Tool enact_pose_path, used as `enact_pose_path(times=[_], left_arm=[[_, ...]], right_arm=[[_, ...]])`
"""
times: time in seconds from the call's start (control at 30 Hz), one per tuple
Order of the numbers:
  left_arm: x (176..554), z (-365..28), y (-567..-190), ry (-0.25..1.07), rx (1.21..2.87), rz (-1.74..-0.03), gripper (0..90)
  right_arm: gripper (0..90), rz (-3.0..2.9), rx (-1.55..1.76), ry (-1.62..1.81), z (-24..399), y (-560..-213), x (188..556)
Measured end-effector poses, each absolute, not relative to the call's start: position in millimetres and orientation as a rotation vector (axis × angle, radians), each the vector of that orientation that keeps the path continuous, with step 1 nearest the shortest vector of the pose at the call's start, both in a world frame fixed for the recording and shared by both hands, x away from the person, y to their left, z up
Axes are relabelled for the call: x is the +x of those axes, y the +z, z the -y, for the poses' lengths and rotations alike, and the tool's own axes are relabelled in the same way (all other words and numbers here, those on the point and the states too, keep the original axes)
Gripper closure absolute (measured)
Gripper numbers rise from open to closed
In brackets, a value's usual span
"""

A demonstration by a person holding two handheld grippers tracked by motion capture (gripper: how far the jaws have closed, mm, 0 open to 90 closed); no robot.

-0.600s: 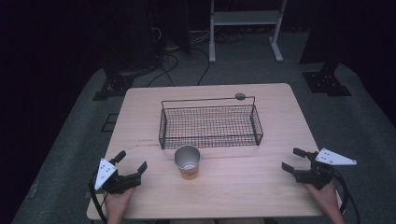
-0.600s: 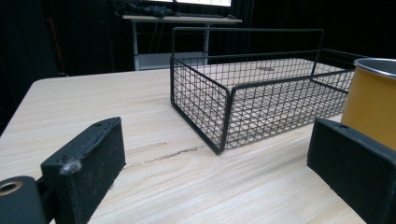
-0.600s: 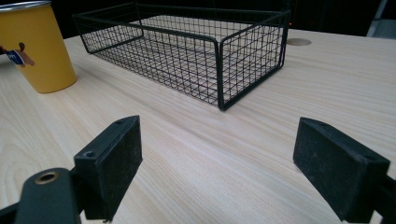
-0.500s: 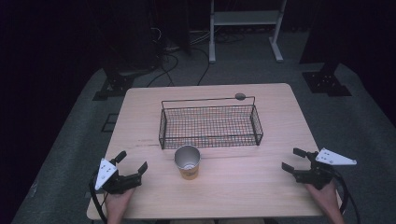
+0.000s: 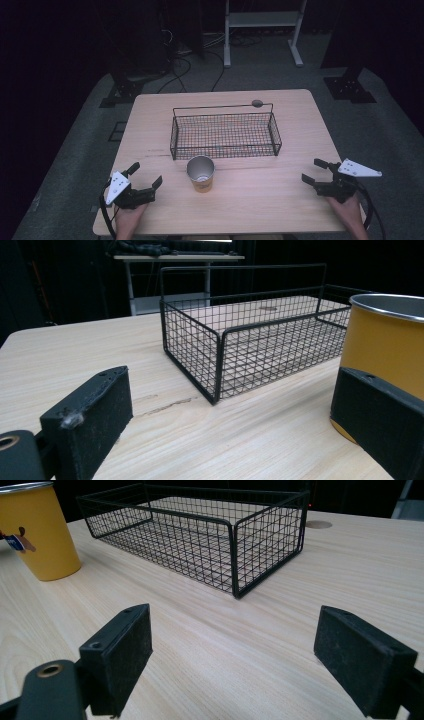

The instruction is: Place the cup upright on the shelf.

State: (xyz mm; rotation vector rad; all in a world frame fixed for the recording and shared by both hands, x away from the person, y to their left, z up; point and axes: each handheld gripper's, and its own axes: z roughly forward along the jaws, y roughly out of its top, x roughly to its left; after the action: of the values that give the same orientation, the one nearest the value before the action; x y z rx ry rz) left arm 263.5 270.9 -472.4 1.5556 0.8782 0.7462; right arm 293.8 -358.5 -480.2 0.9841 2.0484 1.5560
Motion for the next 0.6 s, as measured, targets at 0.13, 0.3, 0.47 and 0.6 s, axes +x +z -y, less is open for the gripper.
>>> enact_pose_path(times=[0.13,0.3,0.47,0.6], left_arm=[[263,-267,-471,0.745,1.564,-0.865,2.4],[261,-262,-470,0.736,1.563,-0.846,2.4],[261,-256,-468,0.724,1.568,-0.826,2.4],[261,-251,-466,0.711,1.579,-0.813,2.4]], right_arm=[[14.5,-2.048,0.984,1.557,358,-480,294],[14.5,-2.046,0.985,1.564,359,-480,294],[14.5,-2.045,0.986,1.565,359,-480,294],[14.5,-2.046,0.987,1.564,359,-480,294]])
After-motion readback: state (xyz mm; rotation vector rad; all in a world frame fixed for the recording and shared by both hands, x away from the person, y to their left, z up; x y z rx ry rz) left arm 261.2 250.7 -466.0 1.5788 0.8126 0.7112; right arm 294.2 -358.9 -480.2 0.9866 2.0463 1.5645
